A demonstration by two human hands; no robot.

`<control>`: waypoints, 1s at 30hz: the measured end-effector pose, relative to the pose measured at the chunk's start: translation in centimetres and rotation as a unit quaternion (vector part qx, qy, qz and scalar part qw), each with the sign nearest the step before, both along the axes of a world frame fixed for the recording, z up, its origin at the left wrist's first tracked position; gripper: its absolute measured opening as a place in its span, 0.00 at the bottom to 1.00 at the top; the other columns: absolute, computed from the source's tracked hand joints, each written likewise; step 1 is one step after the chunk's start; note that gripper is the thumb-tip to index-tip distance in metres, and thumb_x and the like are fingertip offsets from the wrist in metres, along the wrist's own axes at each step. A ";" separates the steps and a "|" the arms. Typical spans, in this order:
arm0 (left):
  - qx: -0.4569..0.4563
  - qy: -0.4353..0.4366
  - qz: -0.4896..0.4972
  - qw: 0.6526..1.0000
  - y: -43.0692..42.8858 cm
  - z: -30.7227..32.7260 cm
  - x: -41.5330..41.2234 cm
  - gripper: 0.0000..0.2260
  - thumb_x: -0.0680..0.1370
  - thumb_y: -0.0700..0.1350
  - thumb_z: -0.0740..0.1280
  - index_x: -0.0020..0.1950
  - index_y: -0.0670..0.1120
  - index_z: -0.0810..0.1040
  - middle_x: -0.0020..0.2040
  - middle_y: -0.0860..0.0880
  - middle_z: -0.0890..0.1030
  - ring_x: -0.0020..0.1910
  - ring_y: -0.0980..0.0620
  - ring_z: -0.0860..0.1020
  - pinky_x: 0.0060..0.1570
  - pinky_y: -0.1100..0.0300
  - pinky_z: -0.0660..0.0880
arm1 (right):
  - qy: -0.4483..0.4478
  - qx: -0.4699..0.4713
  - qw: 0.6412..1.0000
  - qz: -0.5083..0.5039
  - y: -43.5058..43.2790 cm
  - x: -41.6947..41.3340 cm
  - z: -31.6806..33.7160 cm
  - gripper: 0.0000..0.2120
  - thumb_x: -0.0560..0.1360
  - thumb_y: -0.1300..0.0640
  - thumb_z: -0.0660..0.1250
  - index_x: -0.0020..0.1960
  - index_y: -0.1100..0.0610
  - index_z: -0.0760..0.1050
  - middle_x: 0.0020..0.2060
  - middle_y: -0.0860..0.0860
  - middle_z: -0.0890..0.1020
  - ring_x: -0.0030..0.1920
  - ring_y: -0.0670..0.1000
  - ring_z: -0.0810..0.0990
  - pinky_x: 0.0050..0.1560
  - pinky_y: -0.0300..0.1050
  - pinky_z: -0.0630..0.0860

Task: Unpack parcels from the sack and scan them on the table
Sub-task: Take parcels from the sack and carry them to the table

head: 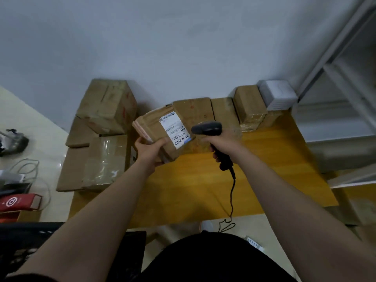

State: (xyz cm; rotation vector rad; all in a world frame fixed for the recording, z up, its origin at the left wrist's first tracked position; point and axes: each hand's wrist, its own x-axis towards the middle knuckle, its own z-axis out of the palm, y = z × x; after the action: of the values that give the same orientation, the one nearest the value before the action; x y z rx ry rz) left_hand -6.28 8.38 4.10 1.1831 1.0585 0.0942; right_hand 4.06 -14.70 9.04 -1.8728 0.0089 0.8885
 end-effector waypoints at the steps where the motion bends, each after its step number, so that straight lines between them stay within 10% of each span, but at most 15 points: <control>1: 0.000 -0.005 0.009 1.000 0.4 0.5 -0.4 0.51 0.65 0.47 0.84 0.78 0.59 0.55 0.55 0.56 0.72 0.49 0.50 0.75 0.31 0.46 0.82 | -0.013 -0.004 1.000 0.018 0.7 -0.9 0.8 0.12 0.73 0.52 0.76 0.41 0.59 0.77 0.27 0.52 0.76 0.24 0.52 0.75 0.27 0.45 0.72; 9: 0.046 -0.040 0.004 0.998 2.3 3.0 -2.9 0.53 0.65 0.45 0.85 0.79 0.54 0.54 0.63 0.52 0.72 0.61 0.45 0.75 0.50 0.36 0.82 | -0.070 -0.053 0.994 0.063 4.0 -4.6 4.1 0.12 0.72 0.51 0.74 0.38 0.58 0.76 0.25 0.53 0.75 0.23 0.53 0.72 0.27 0.44 0.69; 30: 0.006 -0.037 -0.002 0.999 4.8 3.1 -4.1 0.50 0.67 0.44 0.83 0.79 0.55 0.55 0.65 0.50 0.73 0.55 0.45 0.75 0.34 0.44 0.81 | -0.075 -0.082 0.992 0.055 5.6 -6.2 4.6 0.13 0.75 0.51 0.75 0.48 0.61 0.79 0.31 0.55 0.76 0.26 0.53 0.74 0.27 0.44 0.72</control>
State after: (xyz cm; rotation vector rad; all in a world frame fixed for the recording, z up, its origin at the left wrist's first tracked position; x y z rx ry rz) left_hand -10.36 13.13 7.24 1.1846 0.9912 0.1411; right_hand -2.09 -9.08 13.66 -2.1079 -0.1181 0.8405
